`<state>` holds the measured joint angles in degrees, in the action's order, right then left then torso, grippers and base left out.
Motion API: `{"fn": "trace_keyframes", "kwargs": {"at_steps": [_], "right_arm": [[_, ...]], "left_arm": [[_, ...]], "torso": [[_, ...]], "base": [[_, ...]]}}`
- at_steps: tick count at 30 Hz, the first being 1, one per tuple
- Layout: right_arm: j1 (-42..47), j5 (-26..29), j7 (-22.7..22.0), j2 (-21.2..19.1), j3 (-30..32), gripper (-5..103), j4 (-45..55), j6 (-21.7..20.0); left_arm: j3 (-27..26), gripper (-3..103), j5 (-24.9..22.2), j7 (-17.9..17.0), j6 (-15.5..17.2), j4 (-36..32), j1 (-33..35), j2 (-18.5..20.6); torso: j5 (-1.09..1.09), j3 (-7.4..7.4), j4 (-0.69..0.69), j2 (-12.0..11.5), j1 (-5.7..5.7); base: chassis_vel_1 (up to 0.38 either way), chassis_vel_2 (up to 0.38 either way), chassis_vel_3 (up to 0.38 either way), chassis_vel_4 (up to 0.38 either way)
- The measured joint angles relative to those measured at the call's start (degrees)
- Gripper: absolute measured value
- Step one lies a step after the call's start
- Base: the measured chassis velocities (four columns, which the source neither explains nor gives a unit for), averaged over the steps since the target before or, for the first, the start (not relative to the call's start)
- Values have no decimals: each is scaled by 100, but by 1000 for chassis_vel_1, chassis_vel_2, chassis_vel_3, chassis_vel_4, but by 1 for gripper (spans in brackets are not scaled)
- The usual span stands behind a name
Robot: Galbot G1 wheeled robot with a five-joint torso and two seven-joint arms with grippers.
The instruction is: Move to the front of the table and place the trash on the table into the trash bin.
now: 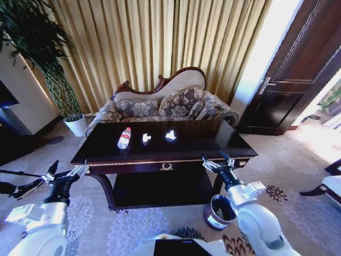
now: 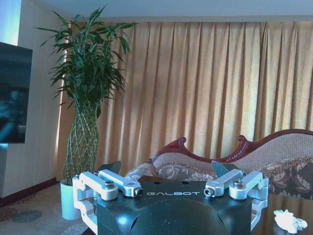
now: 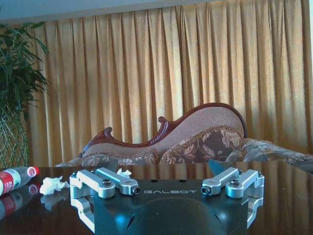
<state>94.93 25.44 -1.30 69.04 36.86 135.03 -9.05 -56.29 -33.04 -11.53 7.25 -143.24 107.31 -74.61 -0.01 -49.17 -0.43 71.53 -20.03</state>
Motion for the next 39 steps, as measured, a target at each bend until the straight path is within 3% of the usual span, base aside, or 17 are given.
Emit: {"fn": "trace_keyframes", "kwargs": {"at_steps": [32, 39], "right_arm": [[34, -186, 35, 57, -111, 100, -67, -75], [-199, 127, 11, -281, -374, 100, -211, -269]], "left_arm": [[6, 100, 1, -9, 34, 0, -16, 33], [6, 100, 28, -3, 33, 0, -2, 31]], "torso": [[0, -1, 1, -1, -1], [-1, 0, 1, 0, 0]], "base": [[-51, 49, 54, -51], [0, 0, 0, 0]]}}
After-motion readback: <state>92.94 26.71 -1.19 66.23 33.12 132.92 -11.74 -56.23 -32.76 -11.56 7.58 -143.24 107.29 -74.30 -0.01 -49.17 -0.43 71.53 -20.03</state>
